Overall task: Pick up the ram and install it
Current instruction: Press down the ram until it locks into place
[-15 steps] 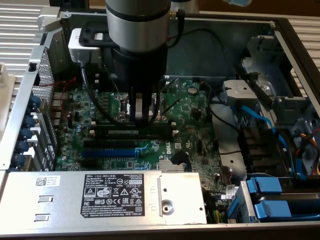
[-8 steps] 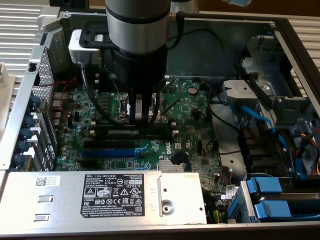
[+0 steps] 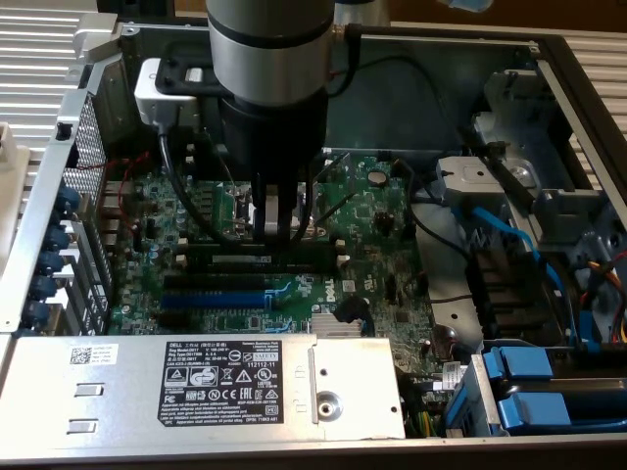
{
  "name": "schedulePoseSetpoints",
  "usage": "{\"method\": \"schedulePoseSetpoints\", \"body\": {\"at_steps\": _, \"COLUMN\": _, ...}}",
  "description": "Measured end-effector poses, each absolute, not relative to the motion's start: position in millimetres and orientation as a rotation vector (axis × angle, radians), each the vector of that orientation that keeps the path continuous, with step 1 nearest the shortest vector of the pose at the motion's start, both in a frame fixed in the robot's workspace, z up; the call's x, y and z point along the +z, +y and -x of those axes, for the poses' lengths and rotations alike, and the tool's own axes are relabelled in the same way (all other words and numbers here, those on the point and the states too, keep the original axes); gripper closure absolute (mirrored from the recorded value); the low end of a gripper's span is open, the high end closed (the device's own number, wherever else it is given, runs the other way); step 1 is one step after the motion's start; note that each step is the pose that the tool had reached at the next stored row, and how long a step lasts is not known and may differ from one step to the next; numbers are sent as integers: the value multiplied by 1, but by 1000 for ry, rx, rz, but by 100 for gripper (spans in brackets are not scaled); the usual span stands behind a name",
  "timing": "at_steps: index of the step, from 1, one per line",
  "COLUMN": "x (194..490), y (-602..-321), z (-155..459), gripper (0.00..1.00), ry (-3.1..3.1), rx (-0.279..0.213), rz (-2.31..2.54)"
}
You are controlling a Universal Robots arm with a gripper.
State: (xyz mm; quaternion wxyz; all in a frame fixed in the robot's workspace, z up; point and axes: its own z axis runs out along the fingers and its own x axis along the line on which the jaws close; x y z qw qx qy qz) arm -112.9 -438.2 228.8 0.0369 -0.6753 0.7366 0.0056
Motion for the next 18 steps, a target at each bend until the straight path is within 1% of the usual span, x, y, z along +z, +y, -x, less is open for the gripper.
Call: {"method": "schedulePoseSetpoints", "body": {"at_steps": 18, "x": 229, "y": -440, "z": 113, "gripper": 89, "ry": 2264, "rx": 23, "rz": 2075}}
